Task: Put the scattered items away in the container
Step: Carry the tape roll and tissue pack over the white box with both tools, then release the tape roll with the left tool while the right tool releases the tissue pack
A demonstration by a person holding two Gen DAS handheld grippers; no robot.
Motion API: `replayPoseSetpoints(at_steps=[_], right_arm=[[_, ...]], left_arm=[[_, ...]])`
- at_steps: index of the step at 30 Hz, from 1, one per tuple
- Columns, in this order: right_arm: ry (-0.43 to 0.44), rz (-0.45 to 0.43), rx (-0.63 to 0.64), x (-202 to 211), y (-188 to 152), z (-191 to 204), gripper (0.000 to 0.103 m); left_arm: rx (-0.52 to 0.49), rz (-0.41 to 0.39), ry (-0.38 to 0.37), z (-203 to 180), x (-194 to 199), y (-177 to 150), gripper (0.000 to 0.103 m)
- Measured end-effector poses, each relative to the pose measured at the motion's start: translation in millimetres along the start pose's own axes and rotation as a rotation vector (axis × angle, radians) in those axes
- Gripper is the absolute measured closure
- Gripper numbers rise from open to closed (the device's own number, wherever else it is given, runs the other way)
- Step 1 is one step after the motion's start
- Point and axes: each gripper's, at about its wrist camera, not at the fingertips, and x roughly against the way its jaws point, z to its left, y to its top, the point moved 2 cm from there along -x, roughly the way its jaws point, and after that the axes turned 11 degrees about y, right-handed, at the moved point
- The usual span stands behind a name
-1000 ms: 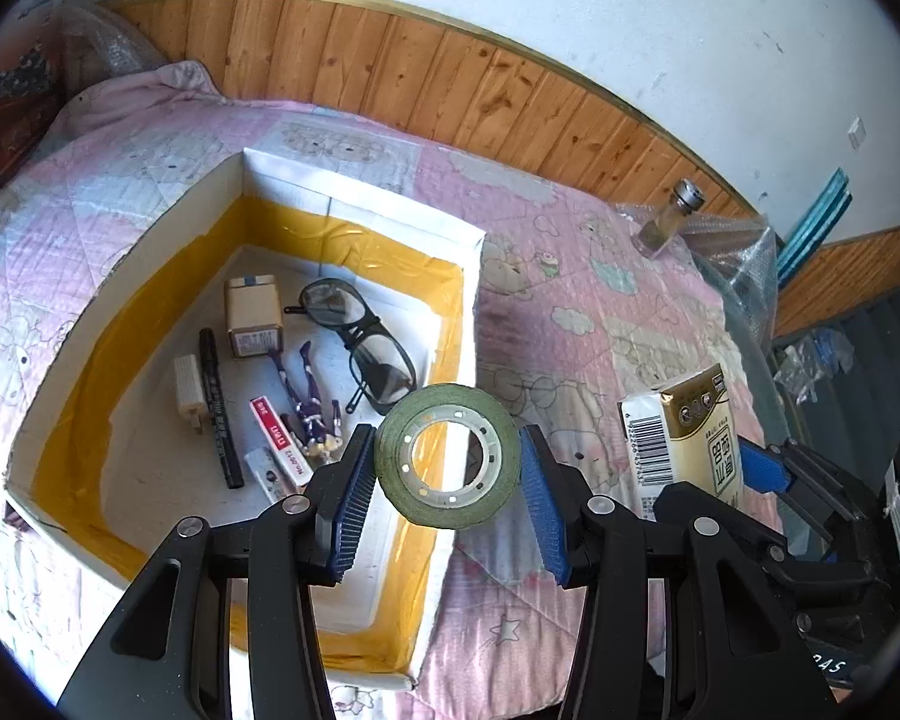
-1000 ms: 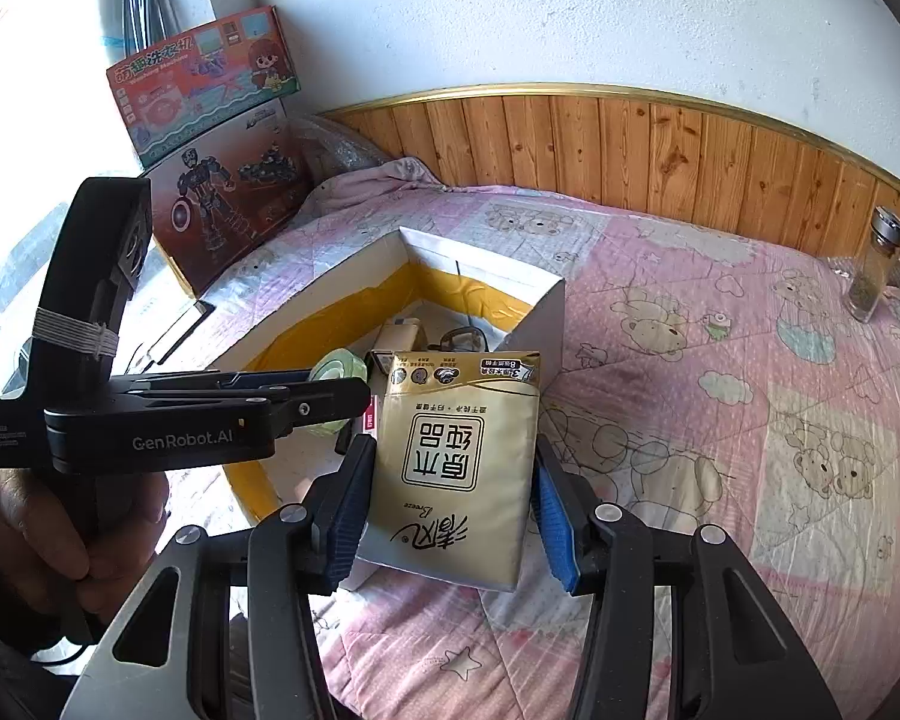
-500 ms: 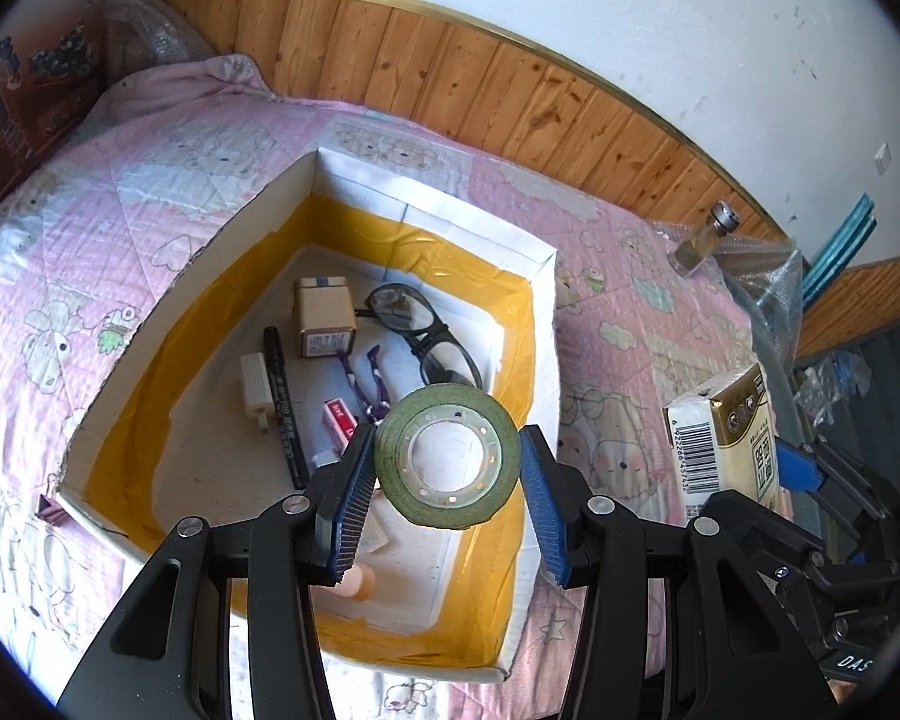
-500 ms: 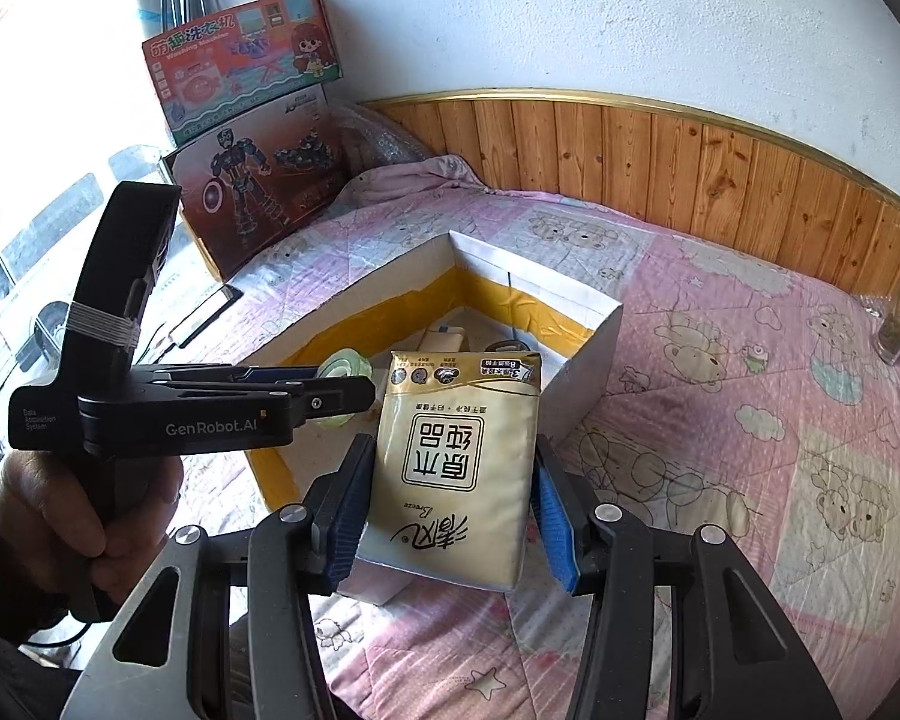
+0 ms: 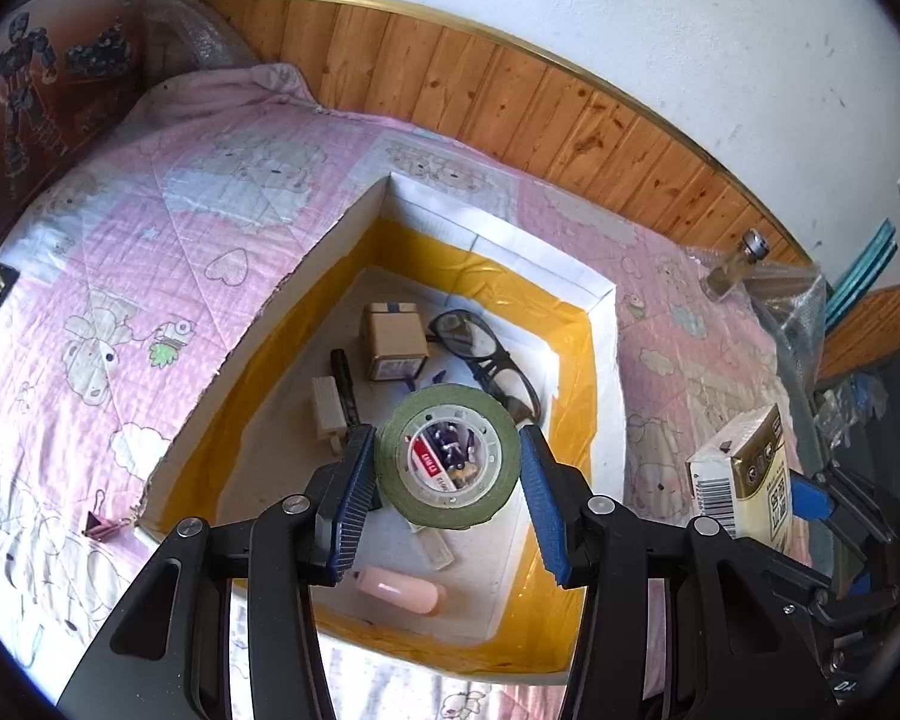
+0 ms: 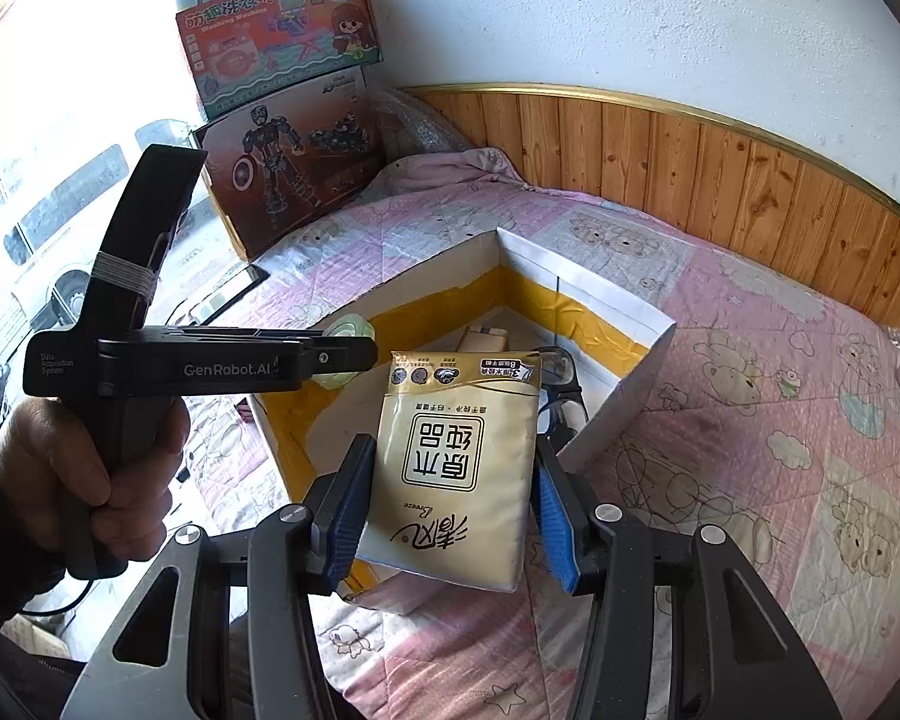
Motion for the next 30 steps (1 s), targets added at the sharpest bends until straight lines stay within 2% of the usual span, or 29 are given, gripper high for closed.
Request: replayPoseSetpoints(at_steps=[15,30], right_arm=[[0.07,0.073,0.038,-43.8,7.9,11.5,0.052],[0.118,0.204,0.099,-101.9,6.7,26.2,0.051]], left_arm=[[-0.053,0.041,0.051,28.1,-16.9,10.9,0.054],[-0.195,0.113,0.093,27.6,-44.7,9.6,0.053]])
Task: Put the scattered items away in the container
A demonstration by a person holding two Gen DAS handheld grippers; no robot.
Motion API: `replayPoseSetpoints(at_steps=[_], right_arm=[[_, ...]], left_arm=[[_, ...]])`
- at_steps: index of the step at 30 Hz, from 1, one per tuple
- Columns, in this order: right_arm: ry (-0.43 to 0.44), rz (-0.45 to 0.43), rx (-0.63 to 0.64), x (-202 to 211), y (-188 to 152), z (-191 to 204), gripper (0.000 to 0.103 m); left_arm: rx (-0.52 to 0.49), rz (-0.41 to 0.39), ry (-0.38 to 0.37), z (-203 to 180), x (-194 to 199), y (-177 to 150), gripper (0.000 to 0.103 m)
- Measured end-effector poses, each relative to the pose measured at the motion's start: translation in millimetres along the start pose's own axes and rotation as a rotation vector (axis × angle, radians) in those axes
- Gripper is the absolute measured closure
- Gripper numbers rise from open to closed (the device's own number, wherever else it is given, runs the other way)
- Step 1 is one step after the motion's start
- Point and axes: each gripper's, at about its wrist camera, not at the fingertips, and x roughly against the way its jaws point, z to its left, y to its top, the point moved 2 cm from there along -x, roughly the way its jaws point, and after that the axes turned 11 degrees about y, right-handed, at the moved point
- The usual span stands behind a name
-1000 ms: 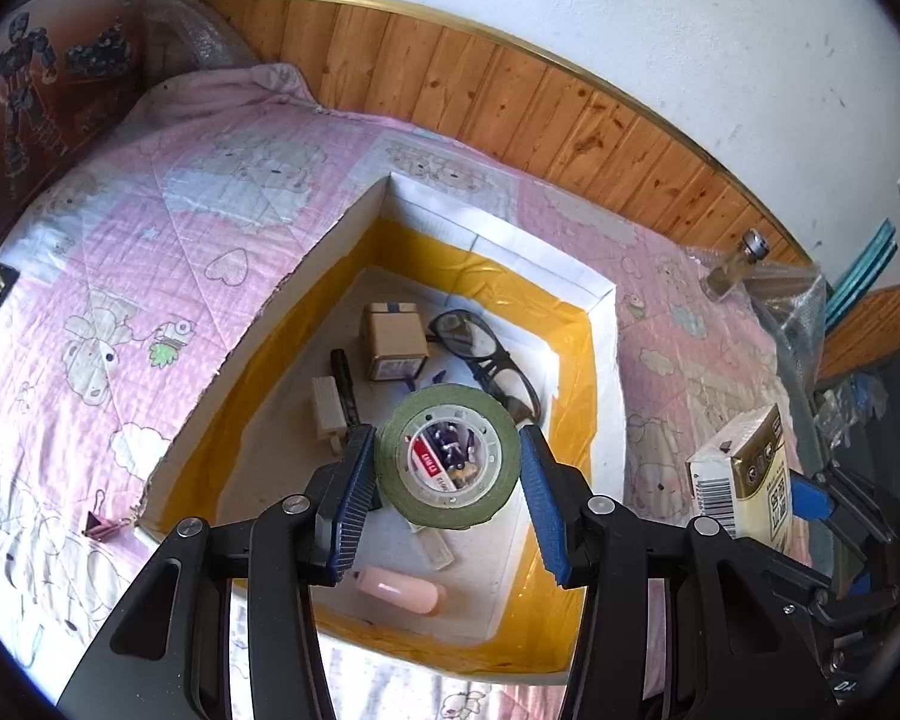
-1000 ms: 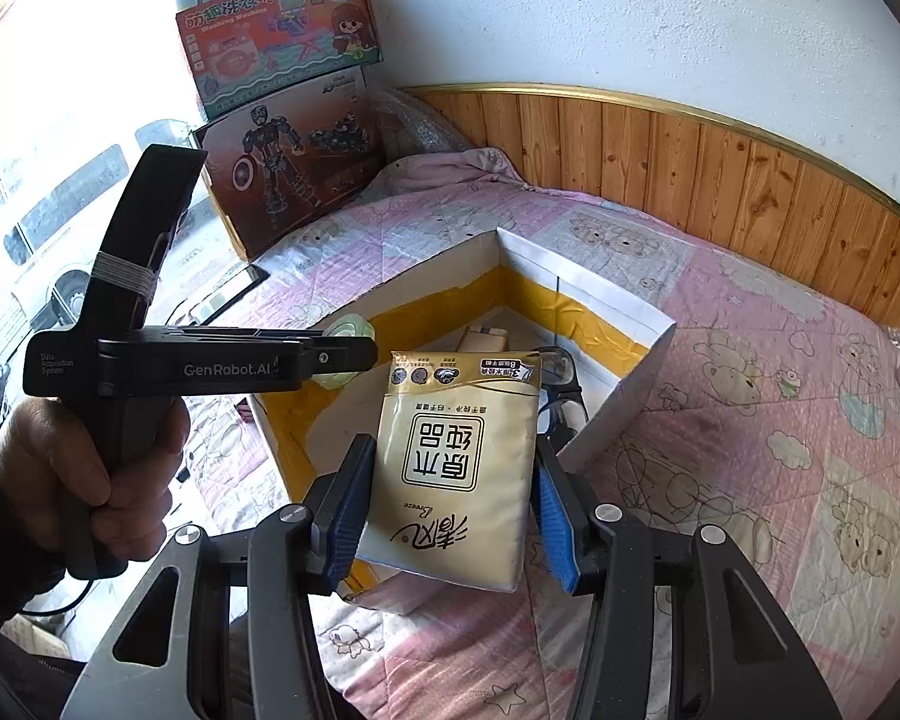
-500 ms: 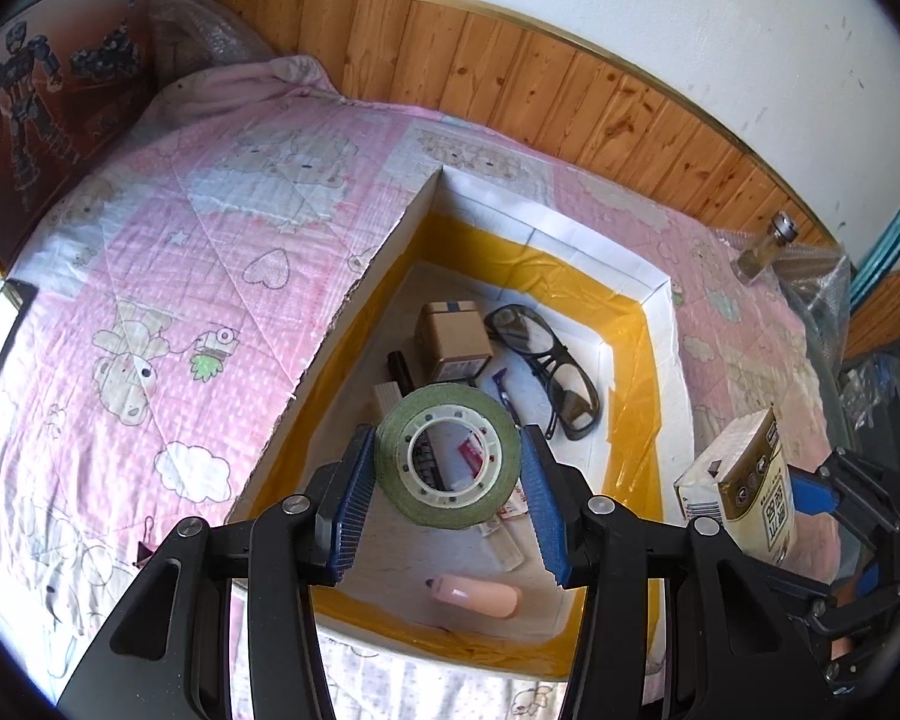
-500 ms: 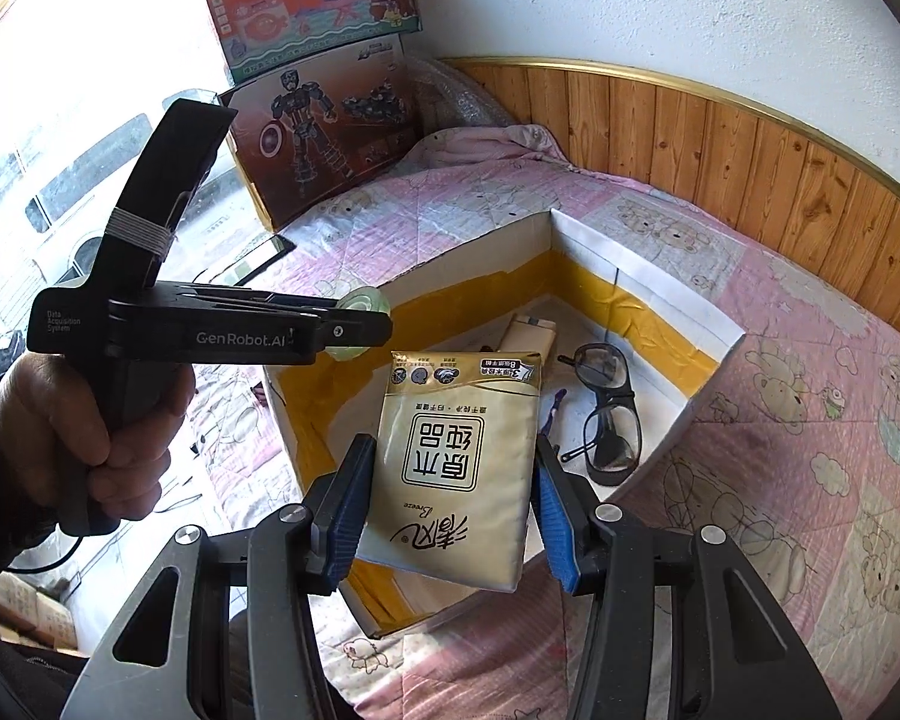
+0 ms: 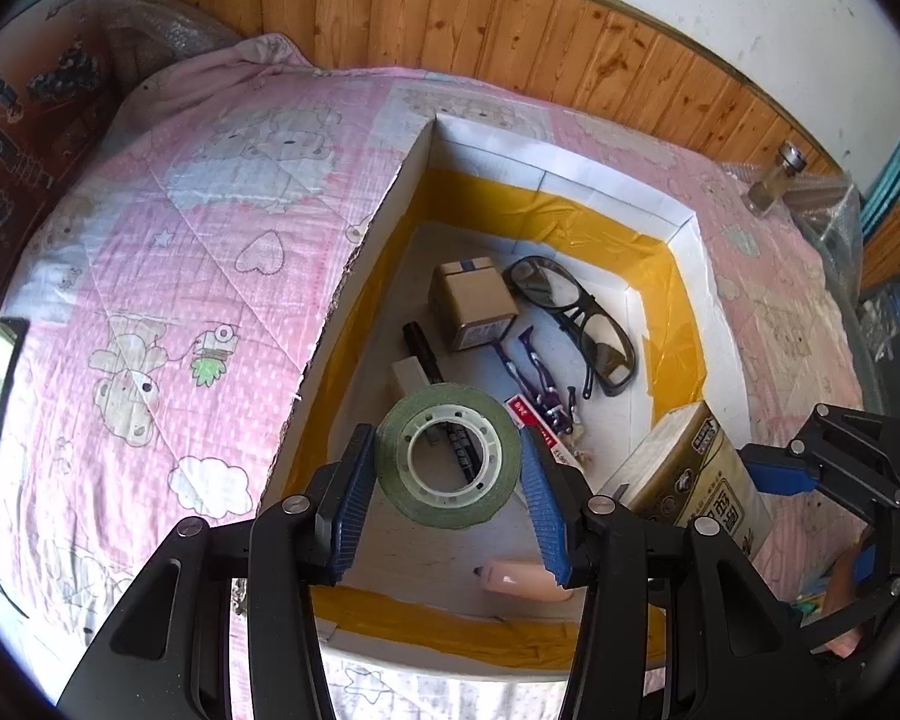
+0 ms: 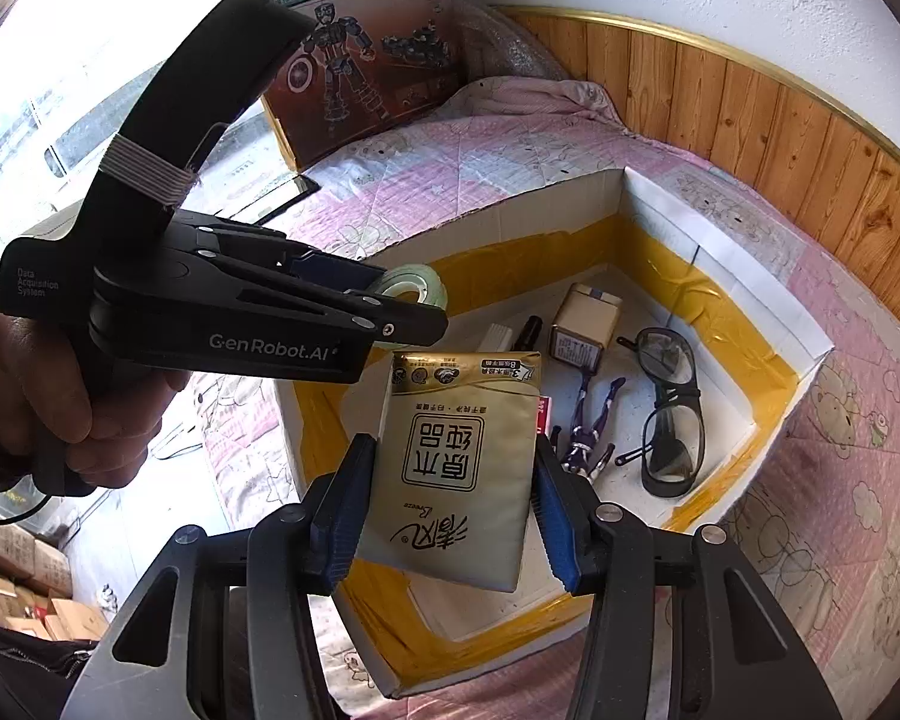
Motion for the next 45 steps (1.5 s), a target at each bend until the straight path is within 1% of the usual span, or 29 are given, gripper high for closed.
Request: replayPoseSetpoints(at_steps=[2,5,11,19,22,23,24,27,33,39,42,45], right_arm=[[0.014,0.013,-0.004,-6.6,2.2,0.6,0.051],[0.009,0.047,-0.004,-18.7,4.6,0.4,0.051],[0.016,0.108,-0.005,-37.1,8.6,0.3,0.051],[0.052,0.15,-0.013,-59.4,14.4,2.8,0.051],[0.103,0.151,-0.036,-65.7,15.7,2.6,0.047],[0.118,0.15,-0.046,-67.0,15.6,2.0,0.044],[0.127,0.147,-0.056,-67.5,15.3,1.0,0.04],[0.138,0.137,-0.084,-66.8,13.5,-2.7,0.036],[0.155,0.127,-0.145,-61.2,6.7,-10.0,0.035],[0.152,0.124,-0.158,-52.9,-1.5,-9.8,0.035],[0.147,0.117,-0.157,-48.3,-2.7,-8.0,0.035],[0.131,0.103,-0.141,-40.9,-2.0,-5.7,0.035]], left_arm=[[-0.013,0.008,0.011,1.0,-2.0,0.1,0.053],[-0.034,0.019,0.028,2.1,-5.2,1.2,0.053],[-0.041,0.049,0.029,5.3,-10.6,1.0,0.053],[-0.008,0.081,0.017,14.5,-15.6,-1.5,0.053],[-0.001,0.099,0.007,15.6,-18.8,-2.9,0.051],[0.001,0.101,0.006,15.8,-19.5,-3.5,0.05],[0.004,0.104,0.001,16.1,-20.3,-4.0,0.05],[0.006,0.109,-0.006,15.8,-21.9,-4.3,0.046],[0.018,0.112,-0.024,17.6,-22.0,-3.5,0.045],[0.044,0.116,-0.048,21.2,-20.8,-2.2,0.045],[0.043,0.113,-0.043,19.7,-18.4,-3.3,0.045],[0.035,0.097,-0.018,17.4,-12.0,-4.7,0.045]])
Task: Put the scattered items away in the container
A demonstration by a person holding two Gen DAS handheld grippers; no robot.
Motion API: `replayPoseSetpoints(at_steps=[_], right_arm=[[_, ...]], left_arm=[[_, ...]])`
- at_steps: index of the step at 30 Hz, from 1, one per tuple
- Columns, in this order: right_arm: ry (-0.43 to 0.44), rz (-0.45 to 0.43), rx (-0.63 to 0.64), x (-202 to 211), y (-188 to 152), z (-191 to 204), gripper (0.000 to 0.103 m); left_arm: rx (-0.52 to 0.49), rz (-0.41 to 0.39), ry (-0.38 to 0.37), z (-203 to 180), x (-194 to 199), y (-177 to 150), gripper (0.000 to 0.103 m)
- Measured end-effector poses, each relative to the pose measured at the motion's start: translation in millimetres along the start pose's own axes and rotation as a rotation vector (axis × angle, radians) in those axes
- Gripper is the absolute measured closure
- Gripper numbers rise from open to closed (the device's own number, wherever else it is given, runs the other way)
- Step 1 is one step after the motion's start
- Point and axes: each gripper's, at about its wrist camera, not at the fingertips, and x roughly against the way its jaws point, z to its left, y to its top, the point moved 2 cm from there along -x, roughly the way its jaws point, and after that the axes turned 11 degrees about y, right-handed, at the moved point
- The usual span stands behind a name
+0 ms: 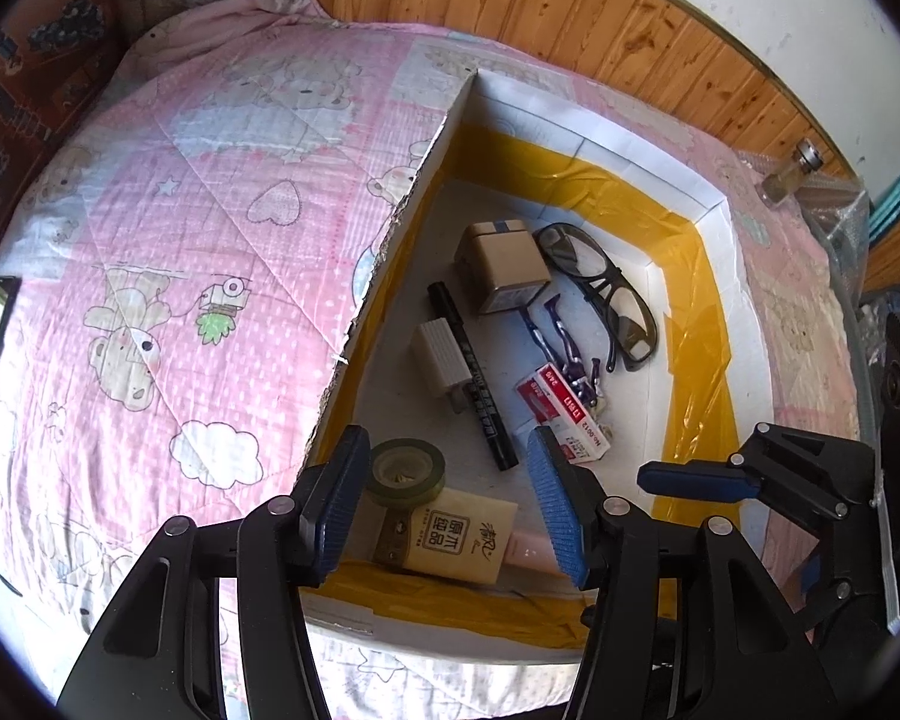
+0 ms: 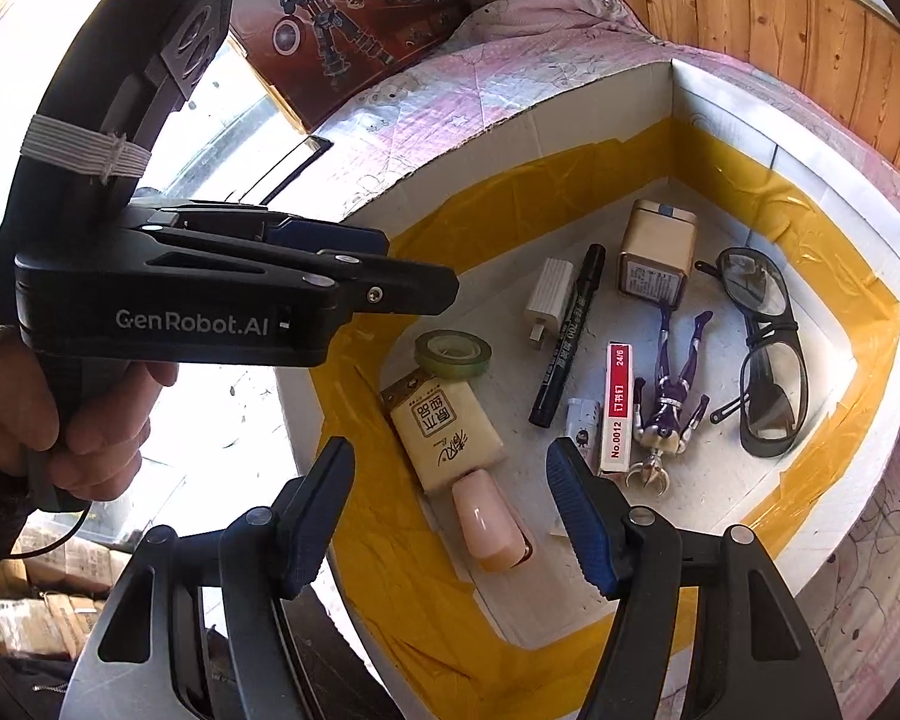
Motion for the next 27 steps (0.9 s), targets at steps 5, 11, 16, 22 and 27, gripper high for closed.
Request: replayPoseSetpoints(at_steps=[5,11,16,22,27], right_arm=[[-0.053,-0.024,0.044,15.6,-0.6,4.3,0.035],[-0.113,-0.03,0.077,32.9,-7.8,6.5,0.035],[-0.153,-0.027,0.103,42.6,-17.2,9.3,0.035],[-0.197,-0.042,0.133,56.0,-25.2,12.6,0.035],[-0.207,-0.053,0.13,61.7,-30.0,11.9,0.035]], left_arm=[[-0.012,-0.053,0.037,-6.5,19.2,-4.4,0.045],[-0.042,-0.108,0.101,-20.7,38.6,-14.1,0.044],[-0.039,-0.107,0.103,-27.9,45.7,-23.8,0.044],[-0.034,-0.107,0.104,-33.8,51.6,-32.2,0.044],[-0.022,-0.107,0.089,-39.4,53.5,-37.0,0.041]])
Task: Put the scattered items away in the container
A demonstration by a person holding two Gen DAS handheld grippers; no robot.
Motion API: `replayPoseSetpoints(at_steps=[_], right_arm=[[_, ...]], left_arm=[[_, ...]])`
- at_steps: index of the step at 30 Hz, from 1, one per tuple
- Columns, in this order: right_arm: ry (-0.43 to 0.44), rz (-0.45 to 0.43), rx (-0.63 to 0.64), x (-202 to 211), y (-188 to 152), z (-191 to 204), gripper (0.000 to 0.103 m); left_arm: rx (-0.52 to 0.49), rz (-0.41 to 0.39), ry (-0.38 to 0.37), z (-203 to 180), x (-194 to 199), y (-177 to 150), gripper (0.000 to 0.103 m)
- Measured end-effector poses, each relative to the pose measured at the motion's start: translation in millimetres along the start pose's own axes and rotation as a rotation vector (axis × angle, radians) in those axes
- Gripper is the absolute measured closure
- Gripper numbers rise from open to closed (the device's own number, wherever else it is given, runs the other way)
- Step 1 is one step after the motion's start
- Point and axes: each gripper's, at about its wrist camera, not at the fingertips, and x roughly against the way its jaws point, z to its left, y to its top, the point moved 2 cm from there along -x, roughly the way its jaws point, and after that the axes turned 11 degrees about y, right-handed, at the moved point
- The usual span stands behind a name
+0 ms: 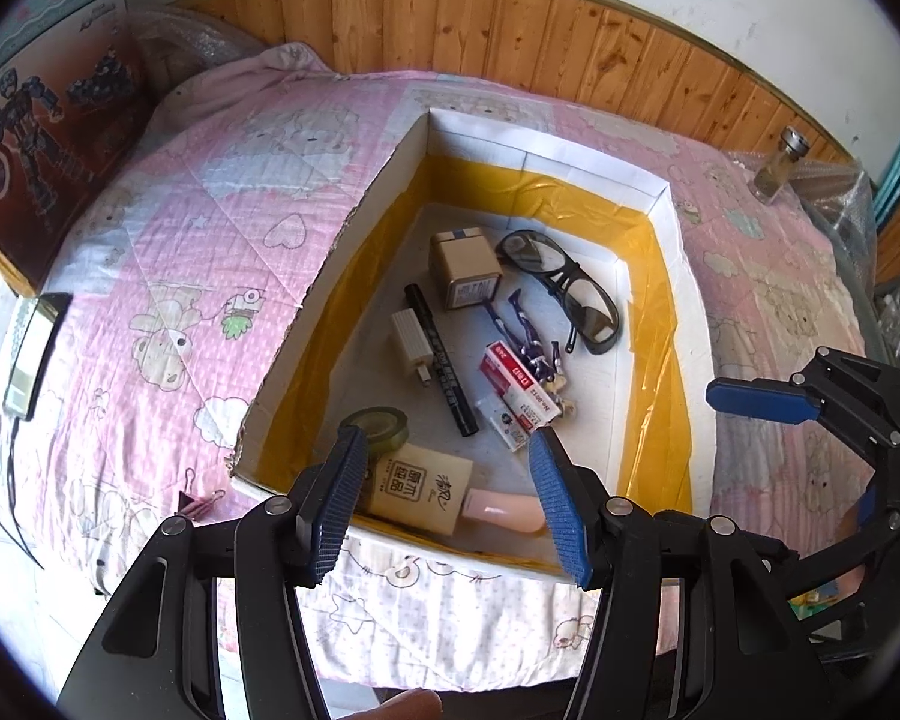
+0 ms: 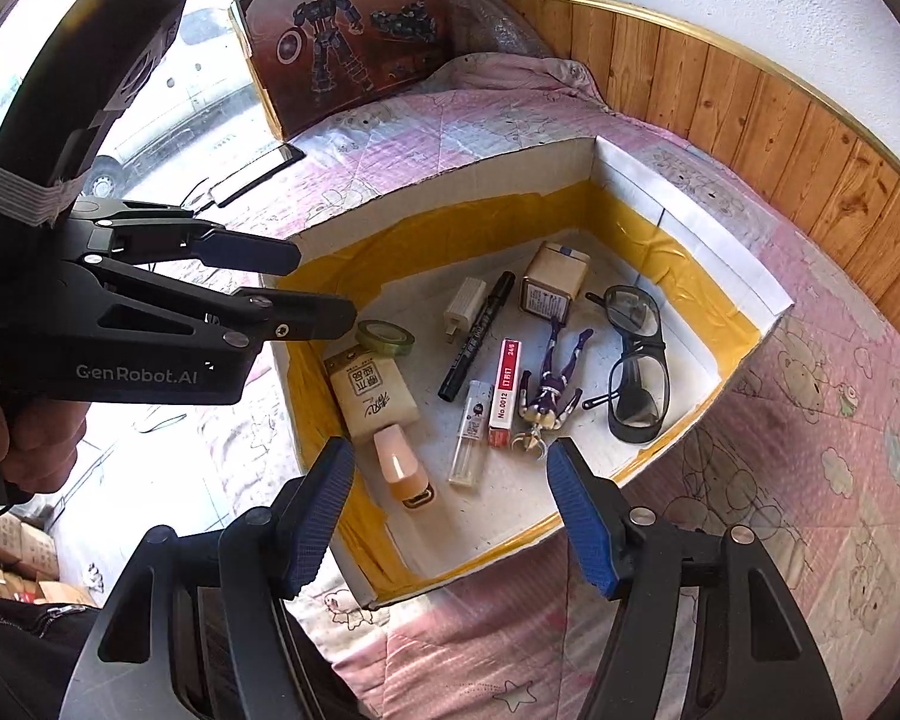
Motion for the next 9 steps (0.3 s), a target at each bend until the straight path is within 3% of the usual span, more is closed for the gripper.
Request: replayPoseSetpoints(at_steps=[9], right_arm=[[0.005,-0.019,-0.013,4.9,-7.9,2.4,0.035]], left_arm=[[-0.001,-0.038,-0.006,-9.1,11.8,-4.0,0.04]])
